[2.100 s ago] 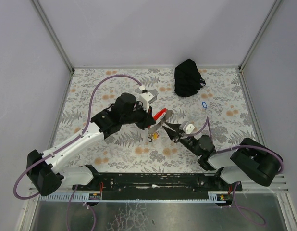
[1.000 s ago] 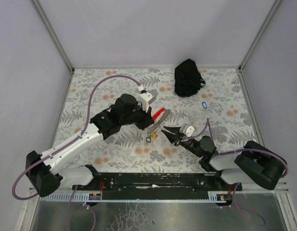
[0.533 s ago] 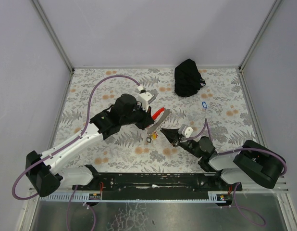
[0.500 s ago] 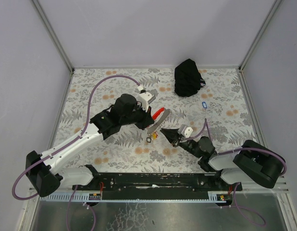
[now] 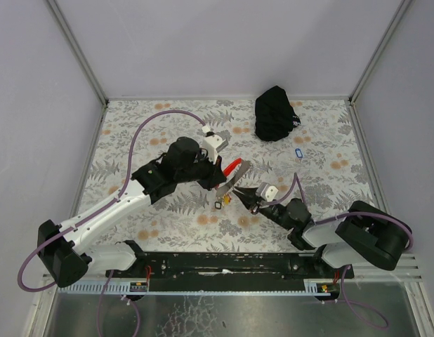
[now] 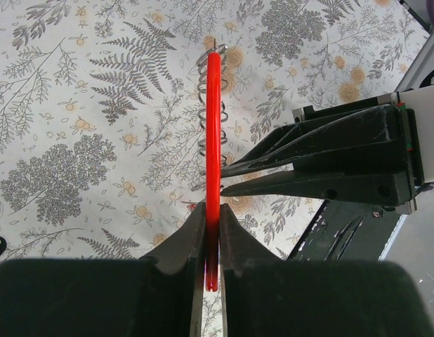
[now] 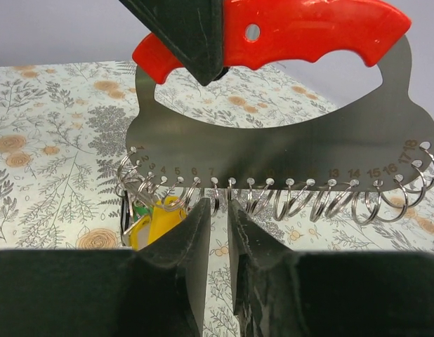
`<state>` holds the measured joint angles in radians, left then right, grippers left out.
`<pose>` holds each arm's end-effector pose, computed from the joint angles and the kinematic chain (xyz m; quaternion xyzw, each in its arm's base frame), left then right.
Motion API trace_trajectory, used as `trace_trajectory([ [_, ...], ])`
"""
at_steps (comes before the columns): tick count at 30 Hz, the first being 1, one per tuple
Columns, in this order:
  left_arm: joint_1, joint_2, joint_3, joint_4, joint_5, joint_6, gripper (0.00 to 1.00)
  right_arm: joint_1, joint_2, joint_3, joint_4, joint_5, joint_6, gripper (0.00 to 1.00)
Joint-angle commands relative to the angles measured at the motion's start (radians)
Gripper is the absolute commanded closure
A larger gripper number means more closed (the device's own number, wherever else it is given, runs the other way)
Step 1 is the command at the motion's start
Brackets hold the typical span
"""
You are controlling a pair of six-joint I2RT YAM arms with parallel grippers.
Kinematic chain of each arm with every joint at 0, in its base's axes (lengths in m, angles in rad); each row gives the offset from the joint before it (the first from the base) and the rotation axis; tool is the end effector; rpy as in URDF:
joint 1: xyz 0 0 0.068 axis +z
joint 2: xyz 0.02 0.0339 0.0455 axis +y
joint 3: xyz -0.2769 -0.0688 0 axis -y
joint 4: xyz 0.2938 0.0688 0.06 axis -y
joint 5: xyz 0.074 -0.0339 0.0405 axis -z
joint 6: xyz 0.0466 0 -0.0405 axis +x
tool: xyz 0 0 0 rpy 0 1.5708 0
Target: Put the keys on the keyring
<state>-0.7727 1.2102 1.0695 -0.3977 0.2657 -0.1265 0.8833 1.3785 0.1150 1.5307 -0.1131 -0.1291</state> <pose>0.2233 -0.2348 0.3298 0.3357 0.7967 -0.3164 0.3905 0.1414 0.1805 0.1552 -0.3330 0.5079 0.3241 0.7253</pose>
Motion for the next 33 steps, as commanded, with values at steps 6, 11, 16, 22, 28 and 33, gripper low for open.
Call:
trace_trajectory([
  [6,-0.013,-0.029,0.017,0.037,0.024,-0.004,1.00,0.011,0.003,0.009,0.106,0.078,-0.047,0.74],
  [11,-0.013,-0.029,0.016,0.029,0.004,0.001,1.00,0.011,-0.045,-0.002,0.055,0.068,-0.070,0.71],
  [16,-0.014,-0.030,0.018,0.021,-0.005,0.007,1.00,0.010,-0.101,0.018,-0.069,0.026,-0.095,0.68],
  [22,-0.013,-0.031,0.020,0.020,0.003,0.005,1.00,0.010,-0.116,0.040,-0.142,-0.019,-0.100,0.68],
  [28,-0.014,-0.030,0.018,0.020,0.011,0.007,1.00,0.011,-0.104,0.043,-0.130,-0.007,-0.097,0.75],
  [33,-0.014,-0.028,0.019,0.020,0.021,0.008,1.00,0.011,-0.104,0.034,-0.103,0.012,-0.098,0.76],
])
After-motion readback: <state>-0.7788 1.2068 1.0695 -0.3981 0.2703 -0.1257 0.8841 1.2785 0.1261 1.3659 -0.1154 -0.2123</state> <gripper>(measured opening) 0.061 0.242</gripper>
